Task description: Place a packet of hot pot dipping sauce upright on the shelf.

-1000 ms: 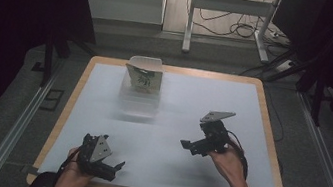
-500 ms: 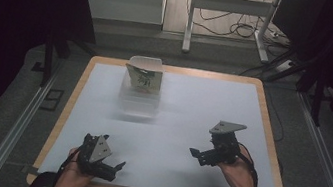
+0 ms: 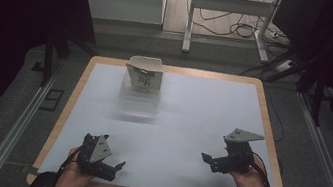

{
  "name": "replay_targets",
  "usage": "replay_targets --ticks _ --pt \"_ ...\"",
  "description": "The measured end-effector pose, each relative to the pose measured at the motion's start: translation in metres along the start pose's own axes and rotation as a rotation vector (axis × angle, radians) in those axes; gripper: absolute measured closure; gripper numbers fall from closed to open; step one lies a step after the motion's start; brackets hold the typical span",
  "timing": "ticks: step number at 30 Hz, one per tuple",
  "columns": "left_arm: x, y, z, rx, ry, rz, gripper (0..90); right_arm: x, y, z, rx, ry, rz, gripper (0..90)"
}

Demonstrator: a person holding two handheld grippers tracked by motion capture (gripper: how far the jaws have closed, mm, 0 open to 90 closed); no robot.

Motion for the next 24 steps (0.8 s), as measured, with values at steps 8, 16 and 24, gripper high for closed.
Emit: replay_targets --ticks 8,16,24 --pt "0.0 0.0 0.0 -0.001 -0.004 -0.001 0.0 0.01 0.013 0.016 0.003 -0.038 0.019 0.0" --pt "0.0 0.0 0.0 0.002 -0.005 0.0 0.0 0.021 0.024 0.031 0.032 -0.072 0.053 0.0" --pt "0.0 0.0 0.0 0.013 -0.005 0.007 0.0 0.032 0.035 0.052 0.037 -0.105 0.097 0.0"
Point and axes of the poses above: each handheld gripper's, and its own axes: y roughly backward along the jaws, z roughly out of its underside, x roughly to its right, the point moved 9 cm from there along -y, roughly forward along the jaws, and after that the axes turned 2 degrees about -x, right-handed, at the moved point
